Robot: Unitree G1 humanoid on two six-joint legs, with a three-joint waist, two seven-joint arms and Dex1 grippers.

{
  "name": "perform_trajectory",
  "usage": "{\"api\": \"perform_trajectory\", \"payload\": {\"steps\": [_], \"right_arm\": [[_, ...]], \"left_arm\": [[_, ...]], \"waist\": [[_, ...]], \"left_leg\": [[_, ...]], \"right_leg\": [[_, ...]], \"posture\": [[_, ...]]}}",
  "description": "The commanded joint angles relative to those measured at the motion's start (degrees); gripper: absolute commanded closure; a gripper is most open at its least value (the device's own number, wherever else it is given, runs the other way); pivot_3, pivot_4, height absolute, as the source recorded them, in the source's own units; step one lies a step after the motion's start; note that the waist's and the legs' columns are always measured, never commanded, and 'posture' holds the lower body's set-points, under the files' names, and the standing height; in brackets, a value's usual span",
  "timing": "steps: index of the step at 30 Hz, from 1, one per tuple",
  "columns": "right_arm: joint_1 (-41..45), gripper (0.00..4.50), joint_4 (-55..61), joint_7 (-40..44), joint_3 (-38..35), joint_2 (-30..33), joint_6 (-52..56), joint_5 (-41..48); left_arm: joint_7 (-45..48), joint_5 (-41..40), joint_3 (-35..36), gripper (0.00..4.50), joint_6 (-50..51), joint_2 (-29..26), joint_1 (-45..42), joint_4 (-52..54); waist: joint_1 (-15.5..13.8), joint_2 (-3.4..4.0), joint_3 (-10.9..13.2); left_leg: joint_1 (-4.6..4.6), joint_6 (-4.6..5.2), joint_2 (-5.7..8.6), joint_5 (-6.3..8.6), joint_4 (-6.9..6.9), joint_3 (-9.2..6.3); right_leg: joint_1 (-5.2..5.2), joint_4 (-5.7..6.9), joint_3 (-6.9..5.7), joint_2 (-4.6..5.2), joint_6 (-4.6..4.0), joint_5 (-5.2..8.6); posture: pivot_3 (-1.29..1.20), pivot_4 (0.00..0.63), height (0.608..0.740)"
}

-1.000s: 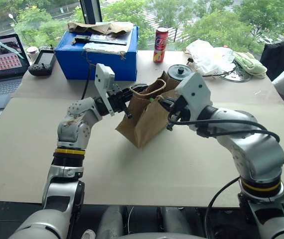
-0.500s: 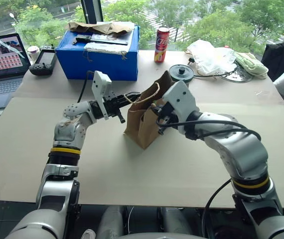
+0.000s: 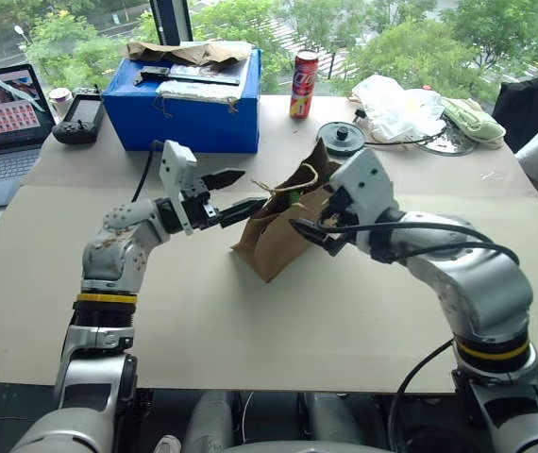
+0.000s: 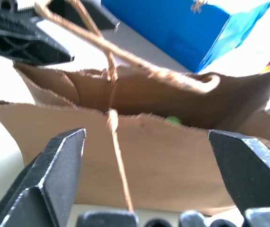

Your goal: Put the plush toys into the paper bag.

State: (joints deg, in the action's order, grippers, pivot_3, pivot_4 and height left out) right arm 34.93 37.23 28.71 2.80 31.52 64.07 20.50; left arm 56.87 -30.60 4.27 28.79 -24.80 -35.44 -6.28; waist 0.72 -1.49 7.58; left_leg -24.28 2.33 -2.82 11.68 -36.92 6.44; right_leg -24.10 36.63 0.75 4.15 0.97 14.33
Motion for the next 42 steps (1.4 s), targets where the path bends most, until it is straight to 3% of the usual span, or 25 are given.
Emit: {"api": "perform_trajectory", "payload": {"steps": [1,5,8,19,29,42], "right_arm": [[-0.46,0.04,2.11,5.80,-7.64,4.33,-2.63,4.96],[0.70,0.04,1.36,8.68,-11.26,5.50,-2.47,10.08],[1.36,0.74,0.64,9.67,-12.77,5.42,-2.07,13.30],[-1.33,4.46,3.01,13.22,-8.12,8.25,-2.58,19.97],[-1.05,4.46,-5.08,5.50,11.89,6.79,-5.72,5.22],[6.64,4.46,-15.33,-1.23,13.93,-4.51,-5.40,-1.71]], "left_arm": [[-0.39,-4.05,2.28,0.00,3.82,-1.31,1.49,4.66],[0.25,-3.27,1.60,0.00,3.63,-2.47,4.11,5.45],[0.33,-2.67,1.32,0.00,2.90,-3.02,5.58,5.63],[0.61,-0.86,0.69,0.00,0.49,-4.03,7.56,5.54],[1.29,1.05,-1.51,0.00,-2.46,-3.59,7.48,5.19],[1.26,5.32,-5.49,0.00,-7.52,-3.57,9.77,6.59]], "waist": [[-0.08,0.00,0.00],[0.05,0.00,0.00],[0.20,0.00,0.00],[-0.09,0.00,0.00],[0.07,0.00,0.00],[-0.08,0.00,0.00]], "left_leg": [[0.00,0.00,0.00,0.00,0.00,0.00],[0.04,0.00,0.01,0.00,0.01,-0.01],[0.06,0.00,-0.01,0.00,0.02,0.00],[0.04,0.00,0.00,0.00,0.01,-0.01],[0.05,0.00,0.01,0.00,0.00,0.01],[0.03,0.00,0.00,0.00,0.01,0.03]], "right_leg": [[0.00,-0.03,0.00,0.01,0.00,0.00],[0.04,-0.05,0.01,0.00,0.00,0.00],[0.01,-0.04,0.05,-0.07,-0.01,0.01],[0.03,-0.05,0.03,0.05,-0.01,0.01],[-0.01,-0.02,0.04,0.04,-0.02,0.01],[-0.02,0.00,0.01,0.05,-0.02,0.01]], "posture": [[0.00,0.150,0.739],[0.00,0.150,0.739],[0.00,0.150,0.739],[0.00,0.150,0.739],[0.00,0.150,0.739],[0.00,0.150,0.739]]}}
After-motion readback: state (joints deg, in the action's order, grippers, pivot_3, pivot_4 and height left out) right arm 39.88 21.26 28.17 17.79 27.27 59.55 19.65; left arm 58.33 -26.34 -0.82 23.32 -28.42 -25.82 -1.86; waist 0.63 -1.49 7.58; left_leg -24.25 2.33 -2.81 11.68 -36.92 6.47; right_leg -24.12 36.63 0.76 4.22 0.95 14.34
